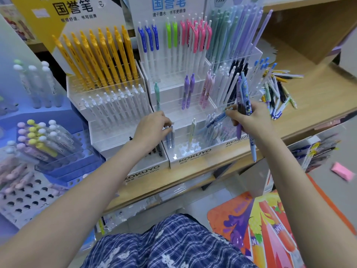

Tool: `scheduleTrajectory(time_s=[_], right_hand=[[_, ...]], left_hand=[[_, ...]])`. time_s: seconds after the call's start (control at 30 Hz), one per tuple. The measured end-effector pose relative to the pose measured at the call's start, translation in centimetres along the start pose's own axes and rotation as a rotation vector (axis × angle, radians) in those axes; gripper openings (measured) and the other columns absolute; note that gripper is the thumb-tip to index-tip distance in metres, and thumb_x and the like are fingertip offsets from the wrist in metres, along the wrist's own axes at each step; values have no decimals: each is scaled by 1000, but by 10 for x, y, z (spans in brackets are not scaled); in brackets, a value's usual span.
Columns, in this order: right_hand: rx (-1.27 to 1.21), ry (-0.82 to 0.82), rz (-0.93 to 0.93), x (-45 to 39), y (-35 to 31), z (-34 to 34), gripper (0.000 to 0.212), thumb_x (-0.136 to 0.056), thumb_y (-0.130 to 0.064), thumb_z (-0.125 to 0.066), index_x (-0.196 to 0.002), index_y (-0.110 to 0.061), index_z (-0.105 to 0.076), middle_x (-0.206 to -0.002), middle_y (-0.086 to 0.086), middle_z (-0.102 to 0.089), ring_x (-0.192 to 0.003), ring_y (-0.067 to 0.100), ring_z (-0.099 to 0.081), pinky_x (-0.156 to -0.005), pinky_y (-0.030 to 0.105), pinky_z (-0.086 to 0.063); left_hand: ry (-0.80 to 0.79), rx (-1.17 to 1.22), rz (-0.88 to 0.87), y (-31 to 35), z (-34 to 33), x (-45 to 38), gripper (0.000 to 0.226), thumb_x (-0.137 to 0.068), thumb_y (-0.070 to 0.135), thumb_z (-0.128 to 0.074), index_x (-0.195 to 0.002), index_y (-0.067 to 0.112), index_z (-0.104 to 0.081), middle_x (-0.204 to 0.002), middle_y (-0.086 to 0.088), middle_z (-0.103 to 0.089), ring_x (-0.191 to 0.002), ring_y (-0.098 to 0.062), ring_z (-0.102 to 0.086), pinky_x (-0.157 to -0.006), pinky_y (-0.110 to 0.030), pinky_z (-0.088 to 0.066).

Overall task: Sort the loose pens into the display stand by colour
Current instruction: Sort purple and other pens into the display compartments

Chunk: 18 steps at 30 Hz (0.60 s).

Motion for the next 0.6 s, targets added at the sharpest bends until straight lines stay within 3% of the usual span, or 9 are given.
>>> scheduleTrajectory(time_s=[0.23, 0.3, 0.4, 0.5, 0.6], right_hand=[[-55, 58, -19, 4, -1, 19, 7, -86, -5, -63, -80, 0, -63, -56, 9, -52, -39, 2, -46, -42, 11, -35], [-61, 70, -16, 4, -3, 22, 9, -86, -5, -63, -77, -2, -63, -57, 9, -52, -40, 2, -47, -43, 11, -36], [-67, 89, -15, 3, -6, 28, 17, -86, -5, -63, -70, -13, -63, -56, 8, -51, -40, 2, -47, -42, 11, -36], [-81, 109, -14, 2, -11, 36, 17, -86, -5, -63, -71, -12, -62, -56, 9, -51, -39, 2, -46, -41, 10, -35], [-111, 125, -2, 1, -15, 46, 15, -86, -3, -63, -72, -9, -62, -51, 5, -52, -38, 2, -45, -40, 10, -34]], left_hand=[[-23, -110, -49, 8, -6, 4, 28, -91, 29, -55, -112, 14, -65, -107, -6, -58, -104, -23, -51, -89, -35, -37], [-21, -58, -14, 6, -3, 1, 26, -91, 28, -58, -109, 13, -67, -104, -6, -62, -98, -21, -55, -85, -32, -40], [-1, 156, 81, 4, 15, -7, 20, -87, 22, -63, -102, 11, -70, -95, -4, -67, -80, -11, -55, -72, -22, -41], [19, 476, 181, 4, 47, -15, 17, -85, 20, -65, -100, 15, -69, -85, 3, -66, -71, -6, -55, -66, -16, -44], [81, 803, 236, 5, 75, -22, 11, -83, 13, -66, -94, 17, -68, -81, 3, -68, -73, -4, -65, -65, -17, -51]])
Point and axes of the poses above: each hand's wrist, its own x-axis away from the middle knuckle, its own z-axis out of the back of the hand, y = z × x, the point moved 9 cm from there along -x, towards the middle knuckle
